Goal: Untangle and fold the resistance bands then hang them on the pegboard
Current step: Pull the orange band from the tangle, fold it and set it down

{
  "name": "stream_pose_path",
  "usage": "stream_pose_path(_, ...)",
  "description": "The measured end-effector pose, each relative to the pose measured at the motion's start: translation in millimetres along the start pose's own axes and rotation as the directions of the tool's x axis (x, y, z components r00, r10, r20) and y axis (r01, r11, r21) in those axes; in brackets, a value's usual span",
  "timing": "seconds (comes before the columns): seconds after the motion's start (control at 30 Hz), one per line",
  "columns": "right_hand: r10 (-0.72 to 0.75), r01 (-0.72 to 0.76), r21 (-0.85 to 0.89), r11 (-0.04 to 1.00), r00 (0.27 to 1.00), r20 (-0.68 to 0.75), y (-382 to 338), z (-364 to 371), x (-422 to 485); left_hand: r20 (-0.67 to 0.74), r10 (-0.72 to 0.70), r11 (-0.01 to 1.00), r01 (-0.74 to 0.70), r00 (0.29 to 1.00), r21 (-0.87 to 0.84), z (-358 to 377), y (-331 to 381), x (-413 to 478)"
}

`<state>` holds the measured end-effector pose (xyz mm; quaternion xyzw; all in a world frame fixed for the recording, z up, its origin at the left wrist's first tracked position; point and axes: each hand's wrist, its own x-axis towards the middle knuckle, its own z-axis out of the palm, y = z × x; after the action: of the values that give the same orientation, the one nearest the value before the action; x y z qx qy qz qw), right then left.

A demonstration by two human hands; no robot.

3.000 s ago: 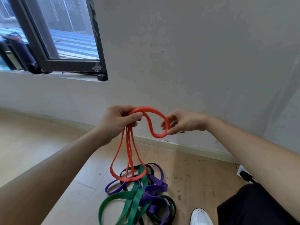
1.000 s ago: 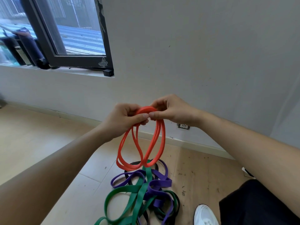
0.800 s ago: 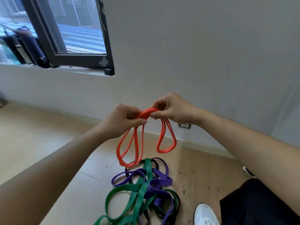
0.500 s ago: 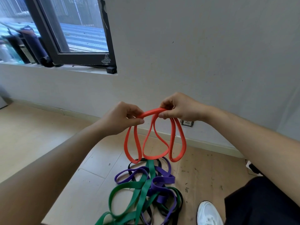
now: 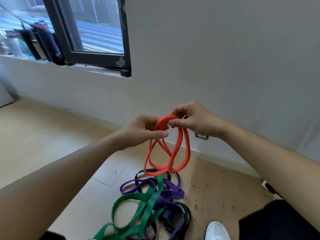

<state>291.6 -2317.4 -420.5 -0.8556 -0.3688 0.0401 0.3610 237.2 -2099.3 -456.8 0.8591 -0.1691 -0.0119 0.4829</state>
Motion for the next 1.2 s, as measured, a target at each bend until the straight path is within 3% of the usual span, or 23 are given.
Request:
stream_pose_path(0.1, 0.013, -0.013, -0.025, 1.0, 1.0, 0.01, 1.0, -5.5, -0.6, -0.104, 0.036, 0.999, -0.036, 0.994, 0.003, 4.0, 4.4, 1.8)
stream_pose_path(0.23, 0.069, -0.053, -0.128, 0.99, 0.99, 0.123, 4.3, -9.7, -3.1, -0.187, 0.088, 0.996, -0.081, 0.978, 0.046, 3.4, 8.7, 3.8)
stream_pose_path(0.47, 0.054, -0.039, -0.141, 0.989, 0.993, 0.107, -7.4, -7.3, -1.9, -0.167, 0.147, 0.978, -0.118, 0.975, 0.172, 7.8, 10.5, 5.6)
stream_pose_path(0.63, 0.073, -0.05, -0.164, 0.985, 0.988, 0.136, -10.8, -7.0, -1.7, -0.085, 0.073, 0.964, -0.048, 0.994, 0.263, 7.8, 1.9, 4.5)
stream_pose_path(0.93, 0.075, -0.064, -0.077, 0.995, 0.986, 0.146, -6.6, -9.9, -5.3, 0.081, -0.006, 0.956, -0.018, 0.997, 0.294, 4.3, -2.1, 4.0)
stream_pose_path(1.03, 0.073, -0.075, 0.012, 0.997, 0.987, 0.145, -7.5, -12.5, -7.3, 0.077, -0.001, 0.954, -0.023, 0.997, 0.3, 8.1, -4.7, 4.1)
stream_pose_path(1.2, 0.048, -0.061, 0.258, 0.964, 0.997, 0.058, -8.3, -16.4, -8.6, -0.008, 0.013, 0.999, -0.012, 1.0, 0.049, 24.7, -0.2, -0.2)
